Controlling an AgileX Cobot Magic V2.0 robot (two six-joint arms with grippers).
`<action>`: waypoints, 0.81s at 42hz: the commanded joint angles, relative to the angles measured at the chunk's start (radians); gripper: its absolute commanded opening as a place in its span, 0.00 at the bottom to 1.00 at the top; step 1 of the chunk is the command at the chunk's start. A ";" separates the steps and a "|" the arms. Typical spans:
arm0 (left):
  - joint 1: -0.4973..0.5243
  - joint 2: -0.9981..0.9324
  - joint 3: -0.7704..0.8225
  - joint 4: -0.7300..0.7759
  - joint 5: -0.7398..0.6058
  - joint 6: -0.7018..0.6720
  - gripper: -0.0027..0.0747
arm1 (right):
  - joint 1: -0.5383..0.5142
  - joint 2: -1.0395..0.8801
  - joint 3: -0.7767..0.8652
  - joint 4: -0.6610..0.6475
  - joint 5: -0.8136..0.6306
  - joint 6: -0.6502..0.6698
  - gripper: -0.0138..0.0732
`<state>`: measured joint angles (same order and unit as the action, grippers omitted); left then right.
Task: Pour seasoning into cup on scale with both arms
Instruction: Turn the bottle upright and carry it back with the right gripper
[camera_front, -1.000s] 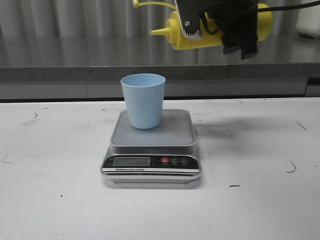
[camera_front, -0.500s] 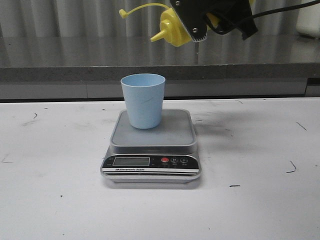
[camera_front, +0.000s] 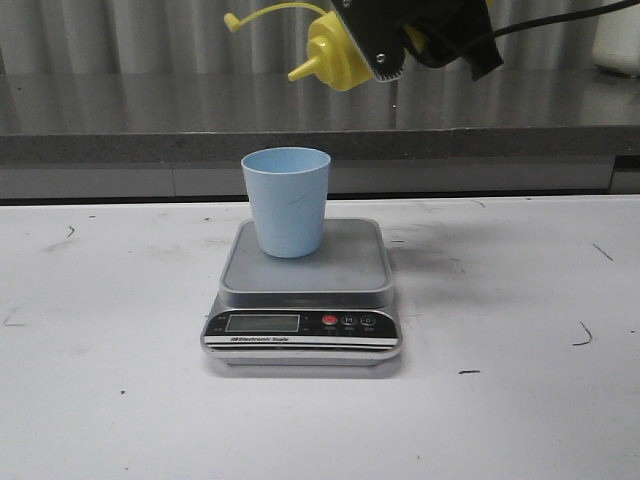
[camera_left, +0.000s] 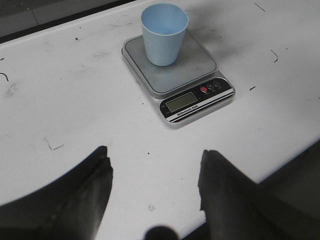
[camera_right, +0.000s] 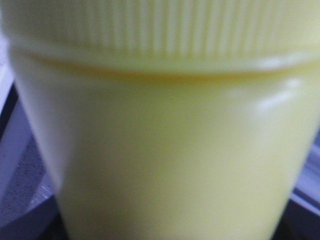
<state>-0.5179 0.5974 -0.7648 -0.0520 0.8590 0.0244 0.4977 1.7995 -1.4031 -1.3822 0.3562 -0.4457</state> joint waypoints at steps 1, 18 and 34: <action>-0.007 0.002 -0.026 -0.010 -0.068 -0.004 0.53 | 0.000 -0.059 -0.040 0.017 0.030 0.103 0.49; -0.007 0.002 -0.026 -0.010 -0.068 -0.004 0.53 | -0.018 -0.062 -0.040 0.144 0.212 0.725 0.49; -0.007 0.002 -0.026 -0.010 -0.068 -0.004 0.53 | -0.232 -0.207 0.128 0.613 0.007 0.930 0.49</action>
<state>-0.5179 0.5974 -0.7648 -0.0520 0.8590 0.0244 0.3222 1.6946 -1.3178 -0.8337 0.4996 0.4610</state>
